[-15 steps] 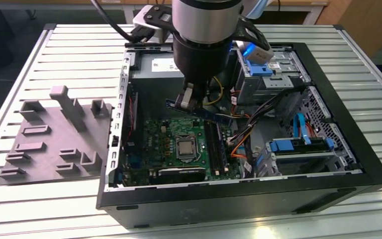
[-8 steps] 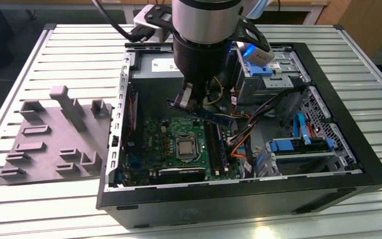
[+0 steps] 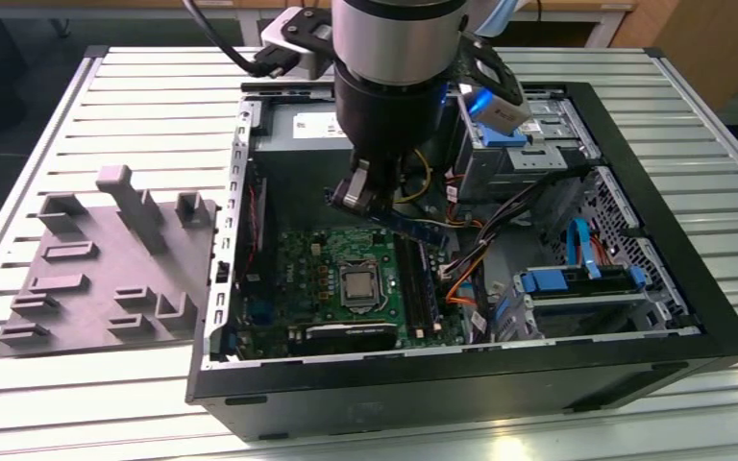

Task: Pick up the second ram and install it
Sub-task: 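Insert the second ram into the second slot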

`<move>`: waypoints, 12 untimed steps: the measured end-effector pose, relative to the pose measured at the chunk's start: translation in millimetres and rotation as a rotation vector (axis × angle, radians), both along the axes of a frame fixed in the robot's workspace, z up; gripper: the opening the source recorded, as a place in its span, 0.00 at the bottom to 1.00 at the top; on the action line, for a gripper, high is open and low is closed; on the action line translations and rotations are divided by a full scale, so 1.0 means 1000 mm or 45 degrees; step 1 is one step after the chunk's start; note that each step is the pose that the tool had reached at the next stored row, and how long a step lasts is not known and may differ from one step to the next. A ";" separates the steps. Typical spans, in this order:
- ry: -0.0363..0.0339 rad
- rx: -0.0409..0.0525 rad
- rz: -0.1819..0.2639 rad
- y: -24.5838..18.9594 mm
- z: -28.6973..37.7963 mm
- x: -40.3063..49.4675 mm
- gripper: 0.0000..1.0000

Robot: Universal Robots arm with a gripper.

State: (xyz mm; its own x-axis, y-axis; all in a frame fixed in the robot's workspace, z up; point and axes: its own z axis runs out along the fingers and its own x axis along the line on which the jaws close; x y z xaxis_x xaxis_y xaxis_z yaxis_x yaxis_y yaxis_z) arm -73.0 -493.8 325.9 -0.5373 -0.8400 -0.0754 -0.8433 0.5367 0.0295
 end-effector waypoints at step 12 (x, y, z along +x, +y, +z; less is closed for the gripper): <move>-0.0001 0.000 -0.164 0.0000 -0.0005 0.0000 0.11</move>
State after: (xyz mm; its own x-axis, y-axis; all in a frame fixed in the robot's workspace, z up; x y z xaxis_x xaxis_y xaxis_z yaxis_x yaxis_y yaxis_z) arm -73.0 -493.8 325.4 -0.6410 -0.7638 -0.0756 -0.7671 0.6408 0.0295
